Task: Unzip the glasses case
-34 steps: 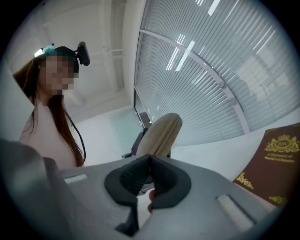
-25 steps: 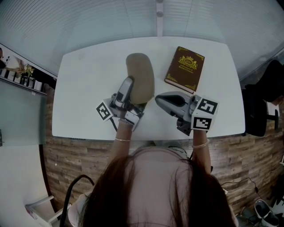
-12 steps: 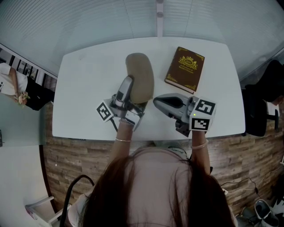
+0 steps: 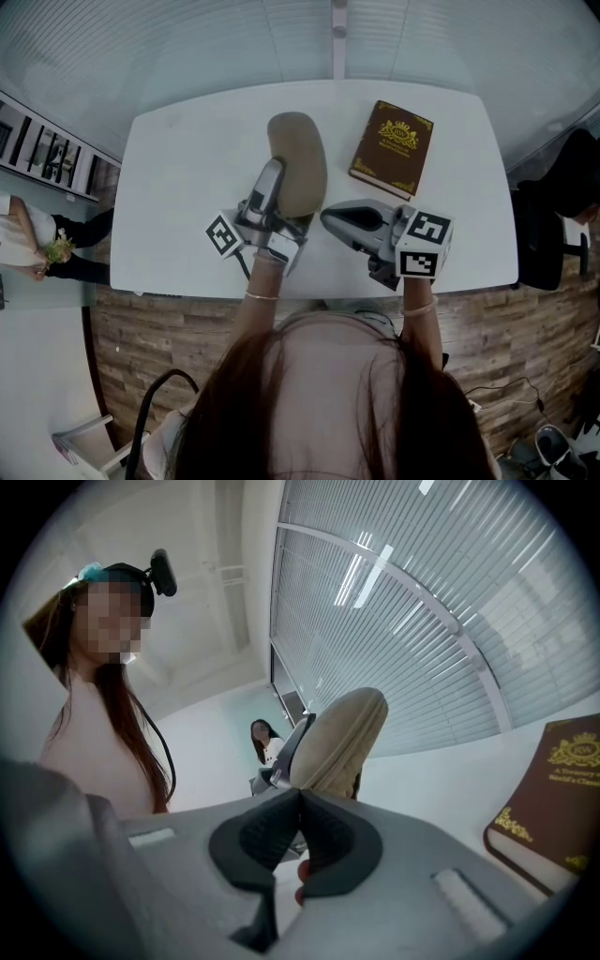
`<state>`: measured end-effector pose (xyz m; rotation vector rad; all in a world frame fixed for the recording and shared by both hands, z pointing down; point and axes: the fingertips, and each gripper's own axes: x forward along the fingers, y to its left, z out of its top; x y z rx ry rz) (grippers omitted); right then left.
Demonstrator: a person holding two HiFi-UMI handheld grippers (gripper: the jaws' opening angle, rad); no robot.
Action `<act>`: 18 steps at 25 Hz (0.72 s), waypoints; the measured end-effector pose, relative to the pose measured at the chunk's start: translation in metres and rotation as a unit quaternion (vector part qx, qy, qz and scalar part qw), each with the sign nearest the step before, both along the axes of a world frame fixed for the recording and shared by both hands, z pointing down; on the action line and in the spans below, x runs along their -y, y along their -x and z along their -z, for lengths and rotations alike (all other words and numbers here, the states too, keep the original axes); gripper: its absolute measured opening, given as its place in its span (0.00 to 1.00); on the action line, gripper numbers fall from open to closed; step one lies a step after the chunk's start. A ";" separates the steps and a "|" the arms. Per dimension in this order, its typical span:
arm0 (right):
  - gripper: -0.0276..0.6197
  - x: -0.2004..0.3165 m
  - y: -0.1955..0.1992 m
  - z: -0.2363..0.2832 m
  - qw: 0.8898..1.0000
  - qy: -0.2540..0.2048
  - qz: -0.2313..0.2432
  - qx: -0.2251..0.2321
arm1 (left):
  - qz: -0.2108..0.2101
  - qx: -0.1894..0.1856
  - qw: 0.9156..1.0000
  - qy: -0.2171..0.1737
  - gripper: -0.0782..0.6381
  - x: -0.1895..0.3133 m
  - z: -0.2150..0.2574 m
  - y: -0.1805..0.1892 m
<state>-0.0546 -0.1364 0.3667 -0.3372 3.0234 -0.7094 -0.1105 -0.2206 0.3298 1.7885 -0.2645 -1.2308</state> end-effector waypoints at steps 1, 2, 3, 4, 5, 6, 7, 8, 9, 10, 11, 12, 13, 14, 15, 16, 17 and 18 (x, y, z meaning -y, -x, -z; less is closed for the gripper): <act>0.05 0.000 0.001 -0.001 1.000 0.001 0.002 -0.001 | 0.001 0.000 1.000 0.001 0.49 0.001 0.000 0.000; 0.05 0.000 0.002 -0.001 1.000 0.001 0.003 -0.001 | 0.002 -0.001 1.000 0.003 0.49 0.001 -0.001 0.001; 0.05 0.001 0.003 -0.001 1.000 0.002 0.003 -0.002 | 0.003 -0.001 1.000 0.004 0.49 0.002 -0.001 0.001; 0.05 0.001 0.003 -0.002 1.000 0.002 0.004 -0.002 | 0.004 0.000 1.000 0.004 0.49 0.003 -0.002 0.001; 0.05 0.001 0.004 -0.002 1.000 0.002 0.004 -0.002 | 0.005 0.000 1.000 0.005 0.49 0.003 -0.002 0.001; 0.05 0.001 0.004 -0.002 1.000 0.002 0.005 -0.004 | 0.006 0.001 1.000 0.005 0.49 0.003 -0.002 0.002; 0.05 0.001 0.005 -0.002 1.000 0.002 0.007 -0.005 | 0.005 0.000 1.000 0.005 0.49 0.003 -0.002 0.002; 0.05 0.000 0.006 -0.003 1.000 0.002 0.009 -0.006 | 0.005 -0.001 1.000 0.006 0.49 0.003 -0.002 0.002; 0.05 0.000 0.007 -0.003 1.000 0.002 0.011 -0.007 | 0.005 -0.002 1.000 0.006 0.49 0.003 -0.002 0.002; 0.05 0.000 0.008 -0.003 1.000 0.002 0.012 -0.007 | 0.005 -0.002 1.000 0.007 0.49 0.003 -0.002 0.001; 0.05 0.000 0.008 -0.003 1.000 0.002 0.013 -0.008 | 0.005 -0.002 1.000 0.008 0.49 0.004 -0.002 0.001; 0.05 0.000 0.009 -0.003 1.000 0.002 0.014 -0.008 | 0.006 -0.002 1.000 0.009 0.49 0.005 -0.002 0.001; 0.05 0.000 0.009 -0.003 1.000 0.002 0.015 -0.009 | 0.007 -0.002 1.000 0.011 0.49 0.005 -0.002 0.000; 0.05 0.000 0.010 -0.003 1.000 0.002 0.016 -0.010 | 0.008 -0.002 1.000 0.012 0.49 0.005 -0.002 0.000; 0.05 -0.001 0.011 -0.003 1.000 0.001 0.017 -0.010 | 0.009 -0.003 1.000 0.013 0.49 0.005 -0.002 0.000; 0.05 -0.001 0.011 -0.003 1.000 0.001 0.018 -0.011 | 0.010 -0.003 1.000 0.013 0.49 0.005 -0.002 0.000; 0.05 -0.002 0.012 -0.004 1.000 0.001 0.018 -0.012 | 0.011 -0.003 1.000 0.013 0.49 0.005 -0.002 0.000; 0.05 -0.002 0.012 -0.004 1.000 0.001 0.018 -0.013 | 0.011 -0.003 1.000 0.014 0.49 0.005 -0.002 0.000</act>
